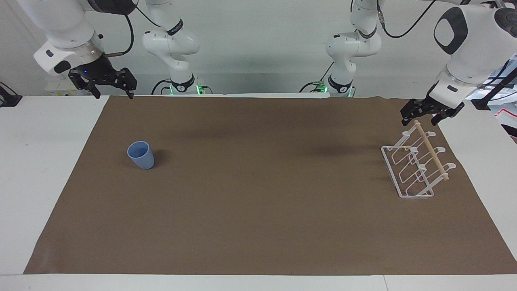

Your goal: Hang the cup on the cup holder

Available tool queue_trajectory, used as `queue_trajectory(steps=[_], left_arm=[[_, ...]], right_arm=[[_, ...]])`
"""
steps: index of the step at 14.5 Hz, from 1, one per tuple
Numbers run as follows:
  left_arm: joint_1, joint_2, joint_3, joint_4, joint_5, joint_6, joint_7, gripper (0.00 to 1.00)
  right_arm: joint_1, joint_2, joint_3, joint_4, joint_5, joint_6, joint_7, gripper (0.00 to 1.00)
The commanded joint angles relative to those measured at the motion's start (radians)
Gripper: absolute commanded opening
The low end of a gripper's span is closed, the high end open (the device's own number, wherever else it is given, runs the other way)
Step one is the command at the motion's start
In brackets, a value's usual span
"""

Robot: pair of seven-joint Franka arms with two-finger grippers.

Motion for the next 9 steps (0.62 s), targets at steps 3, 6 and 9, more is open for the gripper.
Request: queue_trajectory(steps=[3,6,9], left_arm=[[-0.011,-0.012,0.017,-0.008,-0.01,-0.014,0.008,1.0],[-0.014,-0.012,0.017,-0.008,-0.01,-0.014,0.008,1.0],[-0.012,-0.012,0.017,-0.008,-0.01,-0.014,0.008,1.0]], right_arm=[[-0.083,-0.08,0.004,-0.185,0.016,0.143,-0.08,1.0],[-0.178,-0.117,0.004,-0.442,0.02,0.412,-0.23,1.0],[-0.214,-0.03,0.003,-0.537,0.069,0.587,-0.299,1.0]])
